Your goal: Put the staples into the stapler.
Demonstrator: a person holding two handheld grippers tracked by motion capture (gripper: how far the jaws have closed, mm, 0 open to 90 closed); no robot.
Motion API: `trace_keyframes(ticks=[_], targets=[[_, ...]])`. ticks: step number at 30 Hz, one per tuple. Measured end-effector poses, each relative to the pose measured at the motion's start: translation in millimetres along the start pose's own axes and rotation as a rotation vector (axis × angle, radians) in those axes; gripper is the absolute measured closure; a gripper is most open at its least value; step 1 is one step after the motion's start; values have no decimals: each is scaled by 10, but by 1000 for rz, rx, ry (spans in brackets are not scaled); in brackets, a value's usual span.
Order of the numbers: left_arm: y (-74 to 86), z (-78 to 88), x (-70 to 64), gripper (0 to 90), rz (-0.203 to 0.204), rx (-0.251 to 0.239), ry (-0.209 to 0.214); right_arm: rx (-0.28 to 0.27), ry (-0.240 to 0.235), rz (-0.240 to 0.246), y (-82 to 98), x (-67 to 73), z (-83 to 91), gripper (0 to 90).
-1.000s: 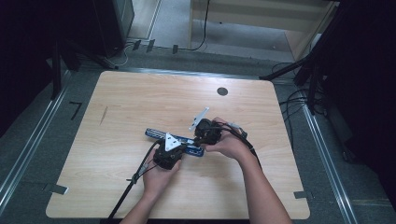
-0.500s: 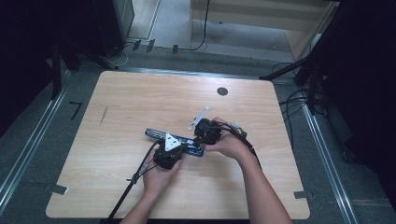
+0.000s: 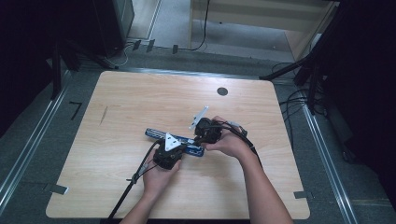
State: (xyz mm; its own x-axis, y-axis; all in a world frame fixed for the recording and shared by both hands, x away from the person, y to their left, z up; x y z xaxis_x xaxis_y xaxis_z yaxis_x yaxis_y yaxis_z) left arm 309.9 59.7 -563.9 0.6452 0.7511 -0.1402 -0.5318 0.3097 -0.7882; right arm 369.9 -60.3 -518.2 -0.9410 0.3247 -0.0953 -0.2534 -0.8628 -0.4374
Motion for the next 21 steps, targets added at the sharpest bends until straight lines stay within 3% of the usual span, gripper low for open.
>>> trace_keyframes(ticks=[21], targets=[[0,1,-1,900,-2,1,-1,-9,-2,21,0,5,-11,798]])
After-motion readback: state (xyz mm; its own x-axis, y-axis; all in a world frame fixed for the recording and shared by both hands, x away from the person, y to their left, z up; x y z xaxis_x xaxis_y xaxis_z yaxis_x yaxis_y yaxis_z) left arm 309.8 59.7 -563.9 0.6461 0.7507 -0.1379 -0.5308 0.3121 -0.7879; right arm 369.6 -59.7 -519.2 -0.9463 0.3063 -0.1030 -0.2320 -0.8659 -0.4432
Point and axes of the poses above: each handheld gripper's, and its own axes: z roughly backward along the jaws, y roughly out of its underside, x roughly to its left, the point moved 5 cm from there along -z, roughly forward along the jaws, and after that the axes turned 7 degrees about y, right-handed, at the moved point
